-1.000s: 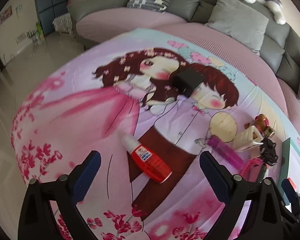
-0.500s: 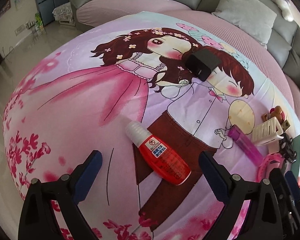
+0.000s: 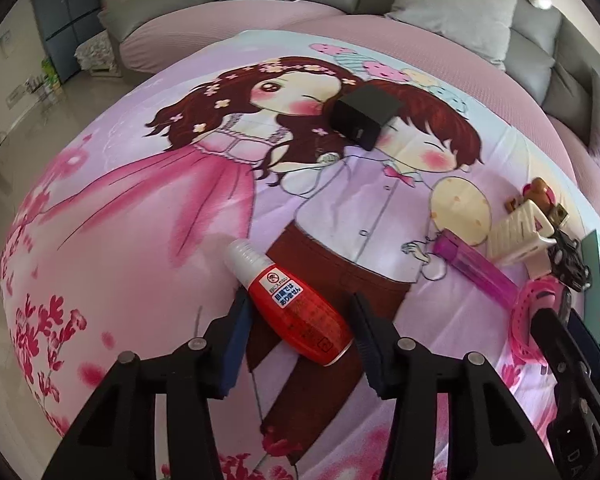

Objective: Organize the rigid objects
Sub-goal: 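Grasp the pink fitness band with the right tool while the left tool grasps the red glue bottle, then carry the pink band and red glue bottle over the tray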

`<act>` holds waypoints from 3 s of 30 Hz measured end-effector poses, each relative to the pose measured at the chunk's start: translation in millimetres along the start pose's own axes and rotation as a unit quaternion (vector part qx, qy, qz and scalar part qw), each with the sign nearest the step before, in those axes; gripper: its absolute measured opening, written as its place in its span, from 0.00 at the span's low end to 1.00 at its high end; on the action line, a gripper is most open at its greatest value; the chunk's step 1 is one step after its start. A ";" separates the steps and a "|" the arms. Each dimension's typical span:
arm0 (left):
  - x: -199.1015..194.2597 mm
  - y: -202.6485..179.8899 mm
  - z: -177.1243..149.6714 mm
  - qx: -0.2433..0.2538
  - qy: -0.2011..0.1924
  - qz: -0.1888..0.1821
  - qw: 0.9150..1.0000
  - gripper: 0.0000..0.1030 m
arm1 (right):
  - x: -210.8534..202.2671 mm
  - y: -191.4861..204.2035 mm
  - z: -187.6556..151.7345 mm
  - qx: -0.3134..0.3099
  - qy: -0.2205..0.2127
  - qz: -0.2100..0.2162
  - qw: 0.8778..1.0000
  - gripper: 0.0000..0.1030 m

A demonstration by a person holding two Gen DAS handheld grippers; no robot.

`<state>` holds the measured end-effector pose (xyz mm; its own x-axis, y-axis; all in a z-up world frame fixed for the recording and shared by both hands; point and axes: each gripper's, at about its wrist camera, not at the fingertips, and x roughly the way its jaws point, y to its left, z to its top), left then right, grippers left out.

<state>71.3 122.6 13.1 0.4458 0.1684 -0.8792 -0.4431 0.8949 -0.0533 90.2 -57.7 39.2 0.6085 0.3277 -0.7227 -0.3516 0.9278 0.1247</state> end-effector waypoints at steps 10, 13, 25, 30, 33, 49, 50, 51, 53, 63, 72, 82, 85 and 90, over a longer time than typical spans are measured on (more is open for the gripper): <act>2.2 -10.4 -4.9 0.034 0.001 -0.023 0.999 0.50 | 7.0 5.4 -3.6 -0.009 0.016 0.007 1.000 0.36; 2.3 -12.9 -5.7 0.041 0.000 -0.016 0.999 0.50 | 11.5 5.7 -5.9 -0.009 0.023 0.004 1.000 0.32; -3.1 -12.3 -3.5 0.038 -0.011 -0.030 0.999 0.48 | -10.5 -9.7 0.6 0.037 -0.029 0.010 0.999 0.21; -14.4 -14.5 0.4 0.039 -0.027 -0.042 0.998 0.37 | -23.4 -12.2 8.6 0.043 -0.054 0.014 0.998 0.21; -20.4 -14.1 1.8 0.037 -0.036 -0.049 0.997 0.27 | -32.1 -14.5 12.0 0.048 -0.070 0.016 0.996 0.21; -46.1 -16.0 7.5 0.034 -0.077 -0.061 0.995 0.21 | -53.6 -24.7 16.5 0.057 -0.103 0.023 0.993 0.21; -49.3 -16.6 7.9 0.035 -0.082 -0.061 0.994 0.21 | -57.4 -25.7 17.0 0.058 -0.110 0.025 0.992 0.21; -53.1 -17.5 8.3 0.036 -0.088 -0.062 0.994 0.21 | -60.1 -26.6 17.6 0.059 -0.115 0.028 0.991 0.21; -58.0 -18.8 8.7 0.037 -0.094 -0.064 0.993 0.21 | -64.6 -27.9 19.0 0.060 -0.122 0.030 0.990 0.21; -72.3 -31.8 9.4 0.048 -0.111 -0.077 0.990 0.21 | -63.9 -39.6 23.1 0.070 -0.109 0.017 0.991 0.21; -90.2 -74.1 6.9 0.086 -0.128 -0.092 0.984 0.21 | -79.0 -89.3 26.6 0.105 -0.109 -0.034 0.988 0.21; -115.5 -145.6 -0.3 0.153 -0.142 -0.103 0.972 0.21 | -96.0 -180.3 17.1 0.176 -0.087 -0.090 0.976 0.21; -124.2 -171.6 -2.6 0.176 -0.148 -0.116 0.966 0.21 | -102.0 -203.8 11.6 0.200 -0.084 -0.104 0.971 0.21; -133.7 -221.5 -6.4 0.214 -0.152 -0.149 0.954 0.21 | -111.9 -234.6 3.6 0.225 -0.084 -0.122 0.963 0.21</act>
<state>104.9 -100.8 139.4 0.7352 -0.0653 -0.6747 0.0669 0.9975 -0.0236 107.1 -311.4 93.2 0.7540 0.0798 -0.6520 0.1369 0.9517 0.2748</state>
